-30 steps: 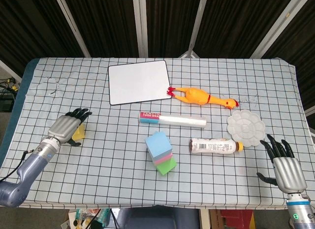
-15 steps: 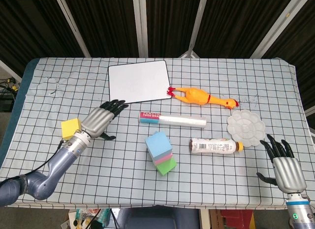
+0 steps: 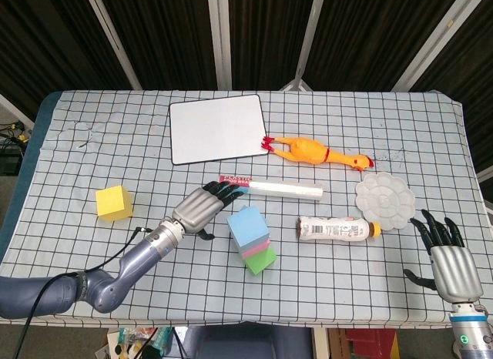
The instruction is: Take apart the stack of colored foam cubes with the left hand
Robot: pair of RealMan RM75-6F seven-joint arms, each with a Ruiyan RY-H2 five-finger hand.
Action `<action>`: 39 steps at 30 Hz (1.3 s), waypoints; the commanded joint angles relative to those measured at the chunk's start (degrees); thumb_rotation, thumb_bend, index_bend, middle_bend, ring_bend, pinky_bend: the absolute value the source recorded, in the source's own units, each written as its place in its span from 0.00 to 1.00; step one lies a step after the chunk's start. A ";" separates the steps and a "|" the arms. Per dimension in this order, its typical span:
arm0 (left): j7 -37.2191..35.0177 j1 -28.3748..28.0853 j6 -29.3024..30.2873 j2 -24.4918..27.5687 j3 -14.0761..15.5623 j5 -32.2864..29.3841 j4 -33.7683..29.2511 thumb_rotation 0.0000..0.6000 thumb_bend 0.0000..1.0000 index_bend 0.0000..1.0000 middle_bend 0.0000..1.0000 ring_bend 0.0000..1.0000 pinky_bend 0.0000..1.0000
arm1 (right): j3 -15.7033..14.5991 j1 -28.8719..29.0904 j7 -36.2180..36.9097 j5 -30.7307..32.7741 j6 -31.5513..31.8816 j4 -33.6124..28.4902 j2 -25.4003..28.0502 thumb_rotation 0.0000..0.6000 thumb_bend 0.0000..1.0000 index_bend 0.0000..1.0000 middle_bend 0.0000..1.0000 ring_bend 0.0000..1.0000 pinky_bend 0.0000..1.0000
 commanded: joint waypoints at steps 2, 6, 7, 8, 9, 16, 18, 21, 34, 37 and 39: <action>-0.99 -0.70 -0.38 -2.27 -0.01 0.94 2.48 1.00 0.00 0.00 0.00 0.00 0.10 | 0.10 -0.01 -0.28 0.21 0.03 -0.04 -0.16 1.00 0.02 0.16 0.04 0.15 0.04; -1.82 -0.86 -0.50 -3.84 0.10 1.63 4.60 1.00 0.00 0.00 0.00 0.00 0.09 | 0.13 0.04 -0.44 0.36 -0.10 -0.06 -0.27 1.00 0.02 0.16 0.04 0.15 0.04; -2.36 -0.83 -0.43 -4.37 0.05 1.95 5.32 1.00 0.00 0.00 0.00 0.00 0.10 | 0.12 0.03 -0.49 0.40 -0.13 -0.06 -0.29 1.00 0.02 0.16 0.04 0.15 0.04; -2.94 -0.80 -0.40 -4.84 -0.01 2.31 5.96 1.00 0.00 0.00 0.00 0.00 0.10 | 0.08 0.02 -0.56 0.42 -0.17 -0.10 -0.27 1.00 0.02 0.16 0.04 0.15 0.04; -3.56 -0.76 -0.39 -5.27 -0.07 2.70 6.53 1.00 0.00 0.00 0.00 0.00 0.10 | 0.07 0.05 -0.65 0.49 -0.28 -0.13 -0.30 1.00 0.02 0.16 0.04 0.15 0.04; -8.87 -0.41 -0.32 -8.53 0.01 6.82 10.52 1.00 0.00 0.00 0.00 0.00 0.10 | 0.15 0.18 -1.28 0.87 -0.58 -0.17 -0.53 1.00 0.02 0.16 0.04 0.15 0.04; -9.93 -0.42 -0.62 -8.99 0.02 7.43 11.07 1.00 0.00 0.00 0.00 0.00 0.10 | 0.14 0.18 -1.39 0.89 -0.60 -0.20 -0.56 1.00 0.02 0.16 0.04 0.15 0.04; -11.24 -0.44 -0.98 -9.54 0.01 8.22 11.75 1.00 0.01 0.01 0.03 0.00 0.12 | 0.20 0.25 -1.46 1.01 -0.70 -0.20 -0.60 1.00 0.02 0.16 0.04 0.15 0.04; -12.80 -0.26 -1.47 -10.97 0.22 9.64 14.13 1.00 0.13 0.11 0.21 0.02 0.14 | 0.10 0.36 -0.50 1.13 -1.18 -0.33 -0.26 1.00 0.02 0.16 0.04 0.15 0.04; -13.14 -0.19 -1.56 -11.46 0.15 9.62 14.75 1.00 0.14 0.17 0.21 0.02 0.14 | -0.04 0.46 0.10 0.92 -1.46 -0.43 -0.03 1.00 0.02 0.16 0.04 0.15 0.04; -13.31 -0.17 -1.75 -11.74 0.21 9.65 15.16 1.00 0.14 0.21 0.23 0.02 0.14 | -0.12 0.51 0.32 0.80 -1.59 -0.47 0.09 1.00 0.02 0.16 0.04 0.15 0.04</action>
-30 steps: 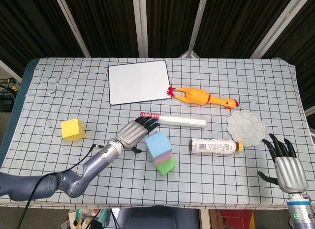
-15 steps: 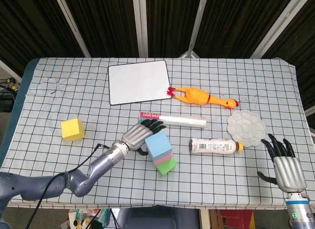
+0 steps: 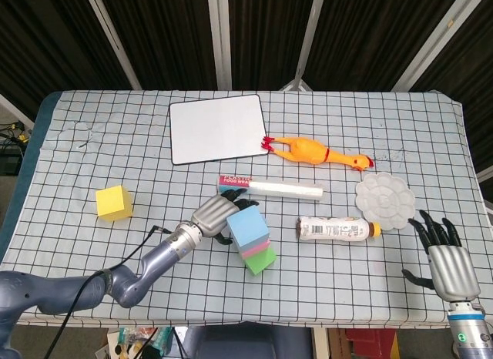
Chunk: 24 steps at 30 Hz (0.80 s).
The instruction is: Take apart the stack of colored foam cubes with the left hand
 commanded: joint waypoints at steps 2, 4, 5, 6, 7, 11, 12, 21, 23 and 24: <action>0.05 0.04 -0.07 -0.46 0.11 0.24 0.66 1.00 0.16 0.27 0.27 0.02 0.14 | -0.11 0.08 0.14 -0.13 -0.18 -0.08 0.17 1.00 0.02 0.16 0.04 0.15 0.04; 0.07 0.12 0.02 -0.61 0.16 0.34 0.83 1.00 0.20 0.31 0.29 0.03 0.14 | -0.11 0.10 0.29 -0.09 -0.26 -0.14 0.24 1.00 0.02 0.16 0.04 0.15 0.04; 0.10 0.15 0.20 -0.74 0.13 0.48 1.01 1.00 0.23 0.33 0.31 0.03 0.14 | -0.10 0.11 0.36 -0.04 -0.29 -0.15 0.28 1.00 0.02 0.16 0.04 0.15 0.04; 0.21 0.20 0.53 -0.91 0.14 0.79 1.27 1.00 0.28 0.37 0.32 0.04 0.14 | -0.12 0.10 0.41 0.00 -0.32 -0.16 0.35 1.00 0.02 0.16 0.04 0.15 0.04; 0.27 0.25 0.72 -1.01 0.17 0.99 1.41 1.00 0.33 0.39 0.33 0.04 0.14 | -0.12 0.11 0.42 0.03 -0.36 -0.14 0.35 1.00 0.02 0.16 0.04 0.15 0.04; 0.66 0.50 1.57 -1.29 0.25 1.80 1.77 1.00 0.43 0.42 0.35 0.06 0.17 | -0.19 0.14 0.55 0.09 -0.55 -0.34 0.55 1.00 0.02 0.16 0.04 0.15 0.04; 0.73 0.60 1.88 -1.31 0.21 1.98 1.77 1.00 0.46 0.44 0.36 0.07 0.18 | -0.24 0.16 0.52 0.09 -0.63 -0.39 0.59 1.00 0.02 0.16 0.04 0.15 0.04; 1.77 2.44 6.08 -0.70 0.89 4.86 3.10 1.00 0.49 0.46 0.39 0.09 0.19 | -0.36 0.28 0.27 0.41 -1.16 -0.85 0.96 1.00 0.02 0.16 0.04 0.15 0.04; 2.50 3.07 7.54 0.43 1.48 6.34 3.16 1.00 0.49 0.46 0.39 0.09 0.19 | -0.32 0.23 0.41 0.46 -1.05 -0.83 0.97 1.00 0.02 0.16 0.04 0.15 0.04; 3.07 3.48 8.72 1.18 1.83 7.41 3.28 1.00 0.49 0.46 0.39 0.09 0.19 | -0.33 0.19 0.44 0.49 -1.01 -0.85 1.02 1.00 0.02 0.16 0.04 0.15 0.04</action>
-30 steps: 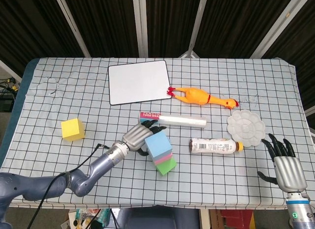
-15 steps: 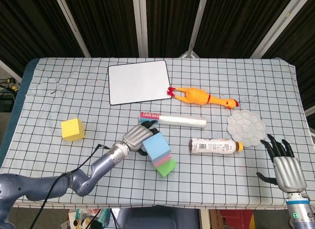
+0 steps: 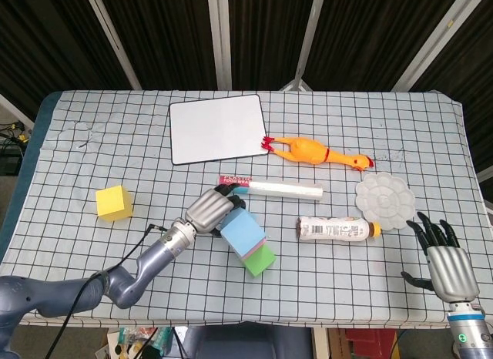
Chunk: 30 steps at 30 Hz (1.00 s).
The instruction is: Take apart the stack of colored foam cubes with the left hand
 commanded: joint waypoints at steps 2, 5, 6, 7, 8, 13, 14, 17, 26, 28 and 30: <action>2.56 1.75 4.78 2.53 1.28 3.91 0.77 1.00 0.49 0.46 0.39 0.09 0.19 | 0.03 -0.04 0.08 0.12 0.04 -0.01 0.06 1.00 0.02 0.16 0.04 0.15 0.04; 7.21 3.56 9.70 3.84 1.94 6.26 2.87 1.00 0.49 0.45 0.39 0.09 0.19 | -0.06 0.00 0.04 0.00 -0.06 -0.04 0.01 1.00 0.02 0.16 0.04 0.15 0.04; 9.25 4.14 11.01 4.37 2.03 6.61 3.65 1.00 0.49 0.45 0.39 0.09 0.19 | -0.15 0.03 0.03 -0.05 -0.19 -0.07 -0.02 1.00 0.02 0.16 0.04 0.15 0.04; 10.56 4.50 11.70 4.67 2.03 6.65 3.96 1.00 0.49 0.45 0.39 0.09 0.19 | -0.17 0.06 0.03 -0.07 -0.25 -0.11 -0.02 1.00 0.02 0.16 0.04 0.15 0.04; 13.28 5.11 12.73 5.21 1.91 6.37 4.57 1.00 0.49 0.45 0.39 0.09 0.19 | -0.24 0.10 -0.04 -0.14 -0.36 -0.16 -0.03 1.00 0.02 0.16 0.04 0.15 0.04; 24.74 6.82 17.71 6.83 1.01 6.59 7.50 1.00 0.49 0.45 0.39 0.09 0.19 | -0.42 0.34 -0.79 -0.13 -0.90 -0.32 -0.24 1.00 0.02 0.16 0.04 0.15 0.04; 26.21 7.02 18.33 7.07 0.85 6.70 8.20 1.00 0.49 0.45 0.39 0.09 0.19 | -0.48 0.43 -0.94 -0.06 -1.16 -0.35 -0.30 1.00 0.02 0.16 0.04 0.15 0.04; 28.11 7.35 19.26 7.45 0.44 6.81 9.54 1.00 0.49 0.45 0.38 0.09 0.19 | -0.65 0.57 -1.55 0.06 -1.61 -0.40 -0.48 1.00 0.02 0.16 0.04 0.15 0.04; 25.28 7.77 20.65 6.71 -0.12 8.38 15.96 1.00 0.49 0.44 0.38 0.09 0.19 | -0.61 0.75 -2.20 0.57 -2.01 -0.46 -0.75 1.00 0.02 0.16 0.04 0.15 0.04; 21.59 8.23 19.57 6.35 -0.44 7.35 17.26 1.00 0.48 0.44 0.38 0.09 0.19 | -0.58 0.76 -2.20 0.71 -2.04 -0.42 -0.70 1.00 0.02 0.16 0.04 0.15 0.04; 18.91 8.47 18.24 5.82 -0.38 6.74 19.28 1.00 0.47 0.44 0.38 0.09 0.19 | -0.54 0.75 -2.14 0.78 -1.99 -0.45 -0.69 1.00 0.02 0.16 0.04 0.15 0.04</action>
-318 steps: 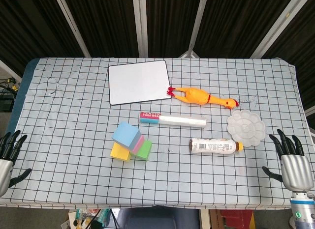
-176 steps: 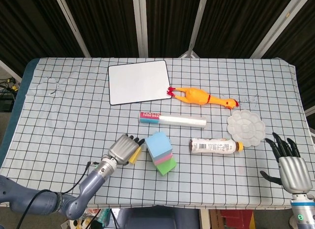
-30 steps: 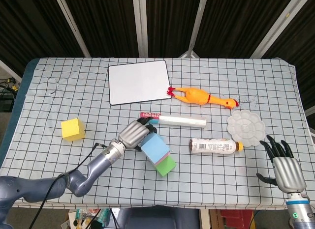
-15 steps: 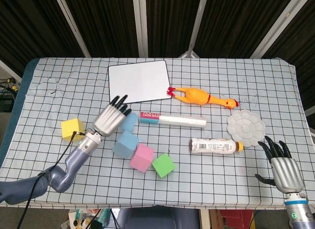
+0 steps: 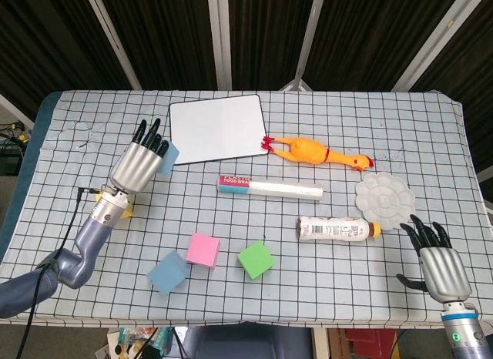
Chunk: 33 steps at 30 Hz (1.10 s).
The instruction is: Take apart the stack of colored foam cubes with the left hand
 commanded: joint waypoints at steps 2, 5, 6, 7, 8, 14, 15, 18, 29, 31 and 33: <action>-9.32 0.71 -3.67 -1.60 -0.09 -1.56 5.44 1.00 0.47 0.44 0.37 0.09 0.19 | 0.02 0.00 0.03 0.08 0.02 -0.03 0.03 1.00 0.02 0.16 0.04 0.15 0.04; -16.59 0.56 -5.65 -3.19 -0.27 -1.94 8.11 1.00 0.46 0.43 0.37 0.09 0.19 | 0.02 -0.07 -0.09 0.14 0.14 -0.05 0.02 1.00 0.02 0.16 0.04 0.15 0.04; -18.69 0.39 -6.16 -3.76 -0.28 -1.83 9.27 1.00 0.46 0.43 0.37 0.09 0.19 | 0.03 -0.07 -0.20 0.15 0.17 -0.05 -0.01 1.00 0.02 0.16 0.04 0.15 0.04; -20.38 0.21 -6.52 -4.49 -0.50 -1.94 10.49 1.00 0.45 0.42 0.36 0.09 0.19 | 0.04 -0.04 -0.35 0.09 0.20 -0.02 -0.07 1.00 0.02 0.16 0.04 0.15 0.04; -21.85 0.02 -6.81 -5.31 -0.78 -2.10 11.61 1.00 0.45 0.41 0.36 0.09 0.19 | 0.05 -0.02 -0.43 0.09 0.20 -0.01 -0.16 1.00 0.02 0.16 0.04 0.15 0.04; -27.27 -1.57 -9.36 -9.54 -1.15 -2.02 16.60 1.00 0.35 0.34 0.27 0.05 0.19 | 0.04 0.09 -0.80 0.27 0.01 0.06 -0.37 1.00 0.02 0.16 0.04 0.15 0.04; -27.84 -1.93 -10.27 -10.13 -1.11 -2.07 17.03 1.00 0.30 0.32 0.24 0.03 0.18 | 0.05 0.05 -0.74 0.26 0.10 0.06 -0.34 1.00 0.02 0.16 0.04 0.15 0.04; -28.08 -2.60 -12.81 -11.04 -1.60 -3.14 16.87 1.00 0.11 0.14 0.09 0.00 0.14 | 0.13 -0.04 -0.48 0.26 0.36 0.08 -0.21 1.00 0.02 0.16 0.04 0.15 0.04; -25.45 -0.31 -9.60 -0.76 -4.84 -5.29 -6.80 1.00 0.00 0.00 0.00 0.00 0.10 | 0.17 0.03 0.44 0.04 0.41 0.14 0.31 1.00 0.02 0.16 0.04 0.15 0.04; -24.53 1.33 -8.47 3.05 -4.84 -5.78 -13.32 1.00 0.00 0.00 0.00 0.00 0.10 | 0.11 -0.01 0.67 -0.14 0.50 0.10 0.41 1.00 0.02 0.16 0.04 0.15 0.04; -22.86 4.05 -6.43 8.10 -3.85 -5.78 -21.04 1.00 0.01 0.01 0.00 0.00 0.10 | 0.03 -0.13 1.01 -0.38 0.73 0.01 0.57 1.00 0.02 0.16 0.04 0.15 0.04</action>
